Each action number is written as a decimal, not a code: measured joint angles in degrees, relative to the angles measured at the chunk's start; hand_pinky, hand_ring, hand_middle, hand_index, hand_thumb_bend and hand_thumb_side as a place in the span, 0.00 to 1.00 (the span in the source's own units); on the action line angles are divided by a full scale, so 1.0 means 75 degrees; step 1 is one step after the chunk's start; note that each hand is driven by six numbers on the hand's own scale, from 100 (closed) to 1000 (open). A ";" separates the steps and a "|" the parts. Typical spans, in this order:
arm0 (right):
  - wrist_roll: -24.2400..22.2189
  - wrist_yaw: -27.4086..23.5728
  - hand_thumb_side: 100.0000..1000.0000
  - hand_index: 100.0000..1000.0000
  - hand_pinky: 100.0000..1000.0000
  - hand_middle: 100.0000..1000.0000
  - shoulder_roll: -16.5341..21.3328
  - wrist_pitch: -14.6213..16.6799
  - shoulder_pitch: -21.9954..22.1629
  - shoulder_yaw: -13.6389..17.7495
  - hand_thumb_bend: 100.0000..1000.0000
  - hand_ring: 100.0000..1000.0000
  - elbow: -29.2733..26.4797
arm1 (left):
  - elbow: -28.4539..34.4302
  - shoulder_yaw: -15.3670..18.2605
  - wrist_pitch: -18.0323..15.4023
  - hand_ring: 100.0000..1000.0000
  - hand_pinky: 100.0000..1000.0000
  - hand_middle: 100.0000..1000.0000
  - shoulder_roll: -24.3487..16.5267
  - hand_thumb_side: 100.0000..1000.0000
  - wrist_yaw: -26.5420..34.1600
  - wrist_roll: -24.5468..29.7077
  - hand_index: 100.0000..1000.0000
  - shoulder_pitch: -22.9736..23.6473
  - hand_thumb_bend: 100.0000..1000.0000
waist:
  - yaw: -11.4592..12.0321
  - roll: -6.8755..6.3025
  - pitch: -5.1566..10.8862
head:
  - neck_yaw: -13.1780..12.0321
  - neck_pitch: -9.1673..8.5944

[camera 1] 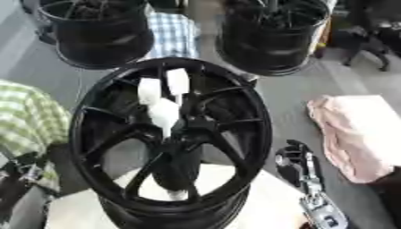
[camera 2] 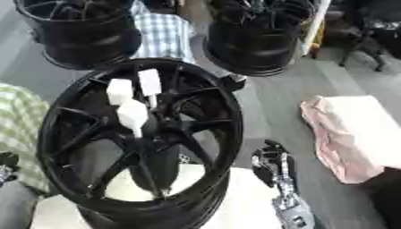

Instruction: Pull the pin out of the wheel hub.

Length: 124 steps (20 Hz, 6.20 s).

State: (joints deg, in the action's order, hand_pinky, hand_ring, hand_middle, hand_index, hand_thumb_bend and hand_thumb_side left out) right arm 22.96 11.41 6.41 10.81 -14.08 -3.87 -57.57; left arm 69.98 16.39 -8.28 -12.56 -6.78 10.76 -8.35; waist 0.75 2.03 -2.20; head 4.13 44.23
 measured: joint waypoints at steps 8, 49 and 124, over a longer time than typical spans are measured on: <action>0.0043 0.0001 0.14 0.76 0.70 0.60 0.0000 -0.0020 0.0000 0.0001 0.00 0.65 0.0000 | 0.0190 0.0012 0.0029 0.69 0.67 0.64 -0.0016 0.50 0.0235 -0.0029 0.79 0.0023 0.43 | -0.0045 -0.0012 0.0000 | 0.0075 -0.0001; -0.0100 0.0270 0.24 0.75 0.70 0.60 0.0079 0.0036 0.0139 -0.0125 0.00 0.65 0.0024 | -0.0816 -0.5745 -0.2397 0.75 0.81 0.75 -0.2664 0.40 -0.2115 0.3609 0.87 -0.6315 0.34 | -0.0464 -0.0468 0.0194 | -0.0126 0.0001; 0.0069 0.0189 0.26 0.75 0.70 0.60 0.0062 -0.0005 0.0059 -0.0049 0.00 0.65 0.0023 | -0.1583 -0.0148 -0.0851 0.66 0.69 0.65 -0.2523 0.63 -0.0749 0.1638 0.82 -0.0690 0.43 | -0.0180 -0.0313 0.0049 | 0.0034 -0.0010</action>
State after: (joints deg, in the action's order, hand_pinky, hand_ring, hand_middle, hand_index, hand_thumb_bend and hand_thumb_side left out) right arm 23.48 12.83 6.88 10.78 -13.64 -4.24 -57.40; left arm 58.11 15.28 -14.67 -31.49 -12.40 23.04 -13.52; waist -0.60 -0.32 -1.83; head 4.39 44.16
